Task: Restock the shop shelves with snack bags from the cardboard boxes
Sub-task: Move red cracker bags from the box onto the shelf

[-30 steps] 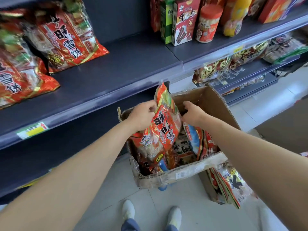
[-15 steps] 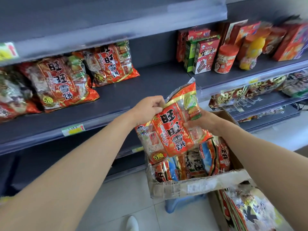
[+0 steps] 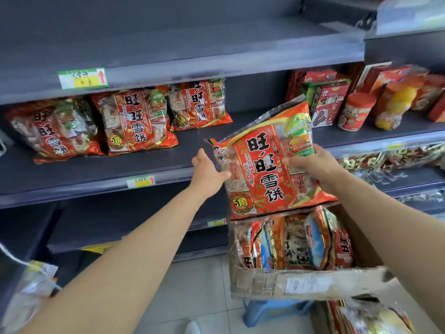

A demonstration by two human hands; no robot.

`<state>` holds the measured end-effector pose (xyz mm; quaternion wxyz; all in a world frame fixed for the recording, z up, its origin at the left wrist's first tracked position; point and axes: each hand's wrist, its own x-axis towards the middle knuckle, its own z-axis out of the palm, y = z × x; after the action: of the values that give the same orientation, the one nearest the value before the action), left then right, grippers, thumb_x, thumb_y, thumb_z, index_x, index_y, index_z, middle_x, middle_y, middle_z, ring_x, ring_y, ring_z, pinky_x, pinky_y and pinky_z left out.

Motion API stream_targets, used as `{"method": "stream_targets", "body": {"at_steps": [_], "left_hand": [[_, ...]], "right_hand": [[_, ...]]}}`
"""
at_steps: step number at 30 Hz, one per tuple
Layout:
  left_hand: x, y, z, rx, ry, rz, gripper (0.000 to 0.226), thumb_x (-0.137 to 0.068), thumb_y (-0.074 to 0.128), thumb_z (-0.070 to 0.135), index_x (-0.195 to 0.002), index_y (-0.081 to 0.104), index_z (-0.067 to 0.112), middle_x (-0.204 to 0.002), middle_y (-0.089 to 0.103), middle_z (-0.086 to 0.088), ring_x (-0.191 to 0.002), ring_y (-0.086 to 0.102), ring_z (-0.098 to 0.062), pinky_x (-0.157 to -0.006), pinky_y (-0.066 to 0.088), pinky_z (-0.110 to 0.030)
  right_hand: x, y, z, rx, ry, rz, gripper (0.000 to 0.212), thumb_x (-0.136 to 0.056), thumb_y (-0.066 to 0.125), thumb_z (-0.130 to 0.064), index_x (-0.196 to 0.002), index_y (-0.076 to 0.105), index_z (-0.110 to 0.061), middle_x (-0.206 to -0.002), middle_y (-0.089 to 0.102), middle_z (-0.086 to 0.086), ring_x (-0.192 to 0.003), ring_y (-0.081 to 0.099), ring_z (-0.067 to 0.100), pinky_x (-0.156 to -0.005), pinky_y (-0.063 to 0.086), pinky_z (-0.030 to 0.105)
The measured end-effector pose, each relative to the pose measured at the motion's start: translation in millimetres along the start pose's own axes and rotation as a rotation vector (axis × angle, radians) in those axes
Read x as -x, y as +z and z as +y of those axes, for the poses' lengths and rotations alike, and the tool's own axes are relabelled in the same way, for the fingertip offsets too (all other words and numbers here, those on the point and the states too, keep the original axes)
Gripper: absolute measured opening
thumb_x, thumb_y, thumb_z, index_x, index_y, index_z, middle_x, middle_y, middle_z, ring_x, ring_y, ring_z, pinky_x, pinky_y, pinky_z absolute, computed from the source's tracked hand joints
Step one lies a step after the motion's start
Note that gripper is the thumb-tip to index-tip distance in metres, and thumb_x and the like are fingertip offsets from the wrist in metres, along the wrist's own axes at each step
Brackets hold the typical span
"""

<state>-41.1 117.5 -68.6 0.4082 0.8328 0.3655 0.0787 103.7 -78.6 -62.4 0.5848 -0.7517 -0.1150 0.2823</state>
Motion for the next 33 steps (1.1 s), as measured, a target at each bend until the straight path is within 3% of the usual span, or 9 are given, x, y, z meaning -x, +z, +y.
{"method": "stream_targets", "body": {"at_steps": [2,4,6,8,15,19,23,28,33], "left_hand": [[-0.3,-2.8,-6.5,0.1,-0.075,-0.028,0.094,-0.088,0.067,0.022,-0.152,-0.001,0.009,-0.159,0.003,-0.01,-0.143,0.022,-0.027,-0.112,0.027,-0.038],[-4.5,-6.1,-12.6,0.223,-0.101,-0.1,0.081,-0.087,0.068,0.023,-0.149,0.018,0.01,-0.155,0.025,-0.01,-0.137,0.036,-0.027,-0.11,0.034,-0.04],[-6.7,-11.4,-17.6,0.32,-0.102,-0.125,0.058,-0.087,0.068,0.018,-0.137,0.039,0.01,-0.141,0.049,-0.009,-0.123,0.051,-0.024,-0.103,0.044,-0.041],[-10.2,-20.4,-21.6,0.382,-0.113,-0.089,0.047,-0.089,0.064,0.011,-0.132,0.045,0.009,-0.132,0.056,-0.008,-0.116,0.056,-0.023,-0.097,0.048,-0.041],[-48.3,-47.5,-41.1,0.48,-0.101,0.002,0.04,-0.088,0.063,0.002,-0.126,0.052,0.009,-0.124,0.061,-0.01,-0.111,0.06,-0.027,-0.094,0.05,-0.05],[-76.8,-56.5,-48.7,0.502,-0.097,0.029,0.035,-0.089,0.062,0.003,-0.122,0.054,0.01,-0.121,0.063,-0.01,-0.109,0.061,-0.027,-0.094,0.05,-0.051],[-109.1,-66.7,-51.7,0.46,-0.088,0.051,0.036,-0.089,0.062,0.007,-0.124,0.054,0.012,-0.122,0.063,-0.007,-0.109,0.06,-0.024,-0.095,0.05,-0.049],[-150.9,-72.9,-55.1,0.397,-0.068,0.069,0.042,-0.088,0.063,0.006,-0.128,0.053,0.012,-0.122,0.063,-0.006,-0.108,0.061,-0.021,-0.097,0.049,-0.042],[-182.4,-70.7,-64.0,0.355,-0.062,0.076,0.047,-0.087,0.065,0.007,-0.131,0.051,0.01,-0.127,0.061,-0.007,-0.111,0.06,-0.022,-0.095,0.048,-0.033]], "right_hand": [[-3.4,6.5,-9.0,-0.069,-0.018,0.03,0.053,-0.069,0.083,-0.021,-0.114,0.056,-0.013,-0.101,0.073,0.007,-0.08,0.073,0.021,-0.076,0.059,0.043],[-5.7,16.5,-17.7,-0.137,-0.018,0.028,0.052,-0.07,0.082,-0.021,-0.114,0.057,-0.013,-0.1,0.074,0.006,-0.087,0.073,0.026,-0.086,0.054,0.052],[-7.7,29.1,-24.3,-0.158,-0.013,0.009,0.048,-0.073,0.08,-0.02,-0.115,0.057,-0.013,-0.099,0.074,0.006,-0.087,0.073,0.026,-0.085,0.054,0.052],[-11.5,42.4,-28.5,-0.168,-0.003,-0.008,0.048,-0.074,0.079,-0.02,-0.115,0.057,-0.013,-0.098,0.074,0.006,-0.086,0.073,0.025,-0.085,0.055,0.051],[-37.6,78.8,-47.5,-0.194,-0.021,-0.027,0.039,-0.08,0.075,-0.02,-0.114,0.061,-0.01,-0.095,0.075,0.006,-0.082,0.074,0.024,-0.075,0.058,0.044],[-61.8,98.4,-57.1,-0.172,-0.041,0.013,0.034,-0.081,0.074,-0.023,-0.112,0.062,-0.013,-0.094,0.075,0.003,-0.081,0.074,0.021,-0.08,0.057,0.046],[-91.5,119.8,-64.7,-0.119,-0.046,0.081,0.018,-0.083,0.072,-0.028,-0.096,0.062,-0.021,-0.091,0.074,-0.001,-0.079,0.073,0.017,-0.082,0.057,0.044],[-138.5,140.2,-62.9,0.048,-0.064,0.272,0.035,-0.053,0.072,-0.066,-0.075,0.062,-0.04,-0.093,0.071,-0.007,-0.114,0.057,0.035,-0.097,0.046,0.055],[-168.2,154.0,-57.2,0.038,-0.074,0.288,0.023,-0.064,0.072,-0.056,-0.077,0.058,-0.044,-0.097,0.069,-0.01,-0.123,0.049,0.025,-0.101,0.042,0.051]]}}
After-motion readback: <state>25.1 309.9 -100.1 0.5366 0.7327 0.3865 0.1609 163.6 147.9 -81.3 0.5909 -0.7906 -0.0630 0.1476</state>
